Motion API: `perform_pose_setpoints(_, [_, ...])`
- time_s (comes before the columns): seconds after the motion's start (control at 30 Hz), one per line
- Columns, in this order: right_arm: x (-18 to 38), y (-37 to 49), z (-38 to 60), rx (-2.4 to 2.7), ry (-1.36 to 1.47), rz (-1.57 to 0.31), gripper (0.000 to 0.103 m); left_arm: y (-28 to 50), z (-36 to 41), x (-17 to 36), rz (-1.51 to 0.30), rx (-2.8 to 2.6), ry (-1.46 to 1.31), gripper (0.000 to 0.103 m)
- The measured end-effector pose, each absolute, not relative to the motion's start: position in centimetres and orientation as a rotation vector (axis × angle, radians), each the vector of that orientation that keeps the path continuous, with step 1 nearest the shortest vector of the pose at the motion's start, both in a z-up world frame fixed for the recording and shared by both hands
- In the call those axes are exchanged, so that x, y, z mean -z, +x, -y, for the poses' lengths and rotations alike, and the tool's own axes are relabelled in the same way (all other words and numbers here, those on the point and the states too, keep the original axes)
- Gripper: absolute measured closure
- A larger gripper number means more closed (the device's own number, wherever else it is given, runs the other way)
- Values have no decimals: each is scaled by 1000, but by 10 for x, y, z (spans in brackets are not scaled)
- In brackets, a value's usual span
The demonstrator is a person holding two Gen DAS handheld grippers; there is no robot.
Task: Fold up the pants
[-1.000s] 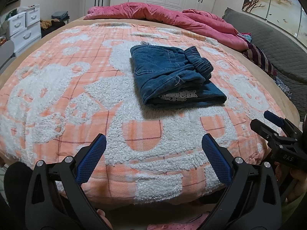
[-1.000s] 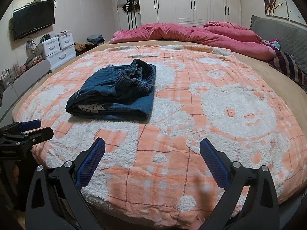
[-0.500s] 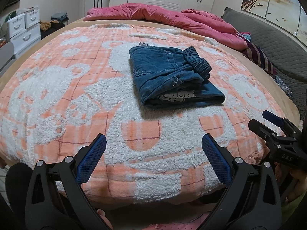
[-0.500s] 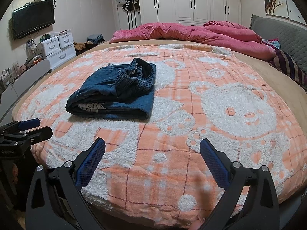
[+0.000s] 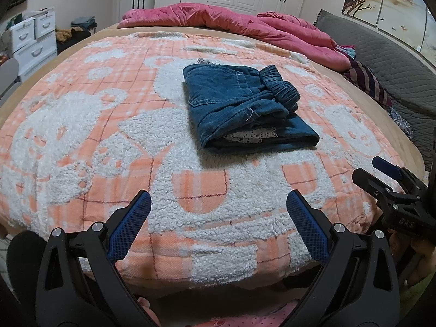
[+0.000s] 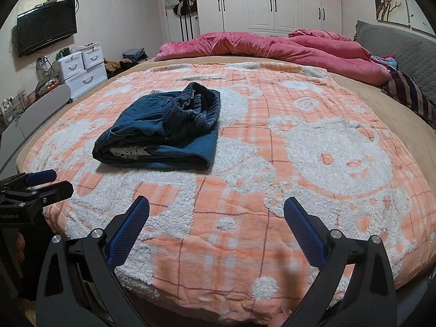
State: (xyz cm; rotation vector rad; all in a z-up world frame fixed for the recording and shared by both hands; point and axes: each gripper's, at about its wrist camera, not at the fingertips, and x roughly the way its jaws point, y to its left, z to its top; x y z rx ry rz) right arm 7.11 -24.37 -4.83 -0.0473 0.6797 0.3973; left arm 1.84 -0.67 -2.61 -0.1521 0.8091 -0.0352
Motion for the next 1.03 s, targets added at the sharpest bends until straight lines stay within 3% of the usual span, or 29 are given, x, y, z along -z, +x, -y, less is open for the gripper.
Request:
perform_pose_setpoints(0.7, [48, 108, 278, -287, -52, -704, 4, 33, -4, 20, -807, -26, -138, 9])
perform_pose_setpoints(0.83, [47, 149, 323, -158, -29, -723, 4, 55, -36, 4, -764, -73, -164, 9])
perform_pose_setpoints(1.03, [54, 234, 416, 97, 1, -809, 4, 123, -112, 14, -863, -250, -96, 9])
